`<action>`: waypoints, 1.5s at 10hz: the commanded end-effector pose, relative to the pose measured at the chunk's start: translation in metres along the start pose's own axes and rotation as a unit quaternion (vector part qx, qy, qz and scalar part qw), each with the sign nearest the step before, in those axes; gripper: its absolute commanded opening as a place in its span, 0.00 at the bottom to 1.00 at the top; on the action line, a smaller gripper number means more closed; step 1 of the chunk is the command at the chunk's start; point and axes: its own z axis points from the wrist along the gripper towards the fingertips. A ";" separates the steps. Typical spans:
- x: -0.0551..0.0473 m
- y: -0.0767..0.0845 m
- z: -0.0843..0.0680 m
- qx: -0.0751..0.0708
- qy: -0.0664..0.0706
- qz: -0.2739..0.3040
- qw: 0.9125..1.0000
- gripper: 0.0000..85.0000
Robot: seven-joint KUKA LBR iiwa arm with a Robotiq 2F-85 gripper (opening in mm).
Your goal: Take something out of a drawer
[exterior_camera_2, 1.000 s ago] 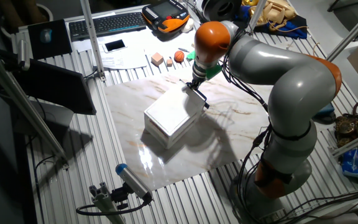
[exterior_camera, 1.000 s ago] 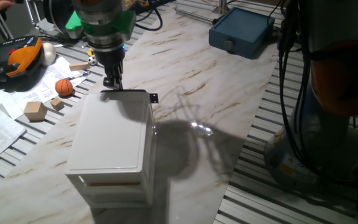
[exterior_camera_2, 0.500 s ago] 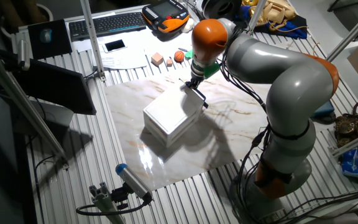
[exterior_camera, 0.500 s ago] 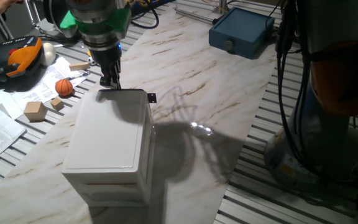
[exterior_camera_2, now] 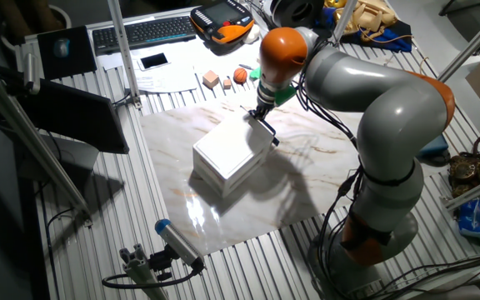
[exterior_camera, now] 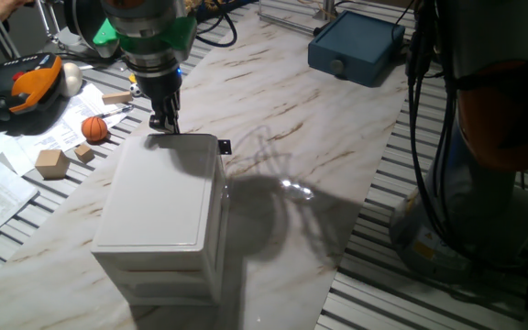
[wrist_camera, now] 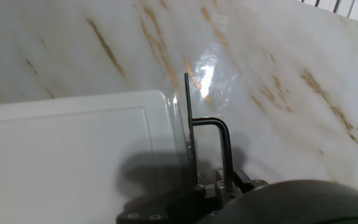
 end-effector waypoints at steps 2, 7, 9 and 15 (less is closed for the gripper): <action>0.000 -0.003 0.000 0.001 0.002 0.003 1.000 0.00; 0.001 -0.009 0.006 -0.004 0.001 0.005 1.000 0.00; 0.002 -0.013 0.008 -0.004 0.000 0.005 1.000 0.00; 0.000 -0.017 0.004 0.001 0.000 0.008 1.000 0.00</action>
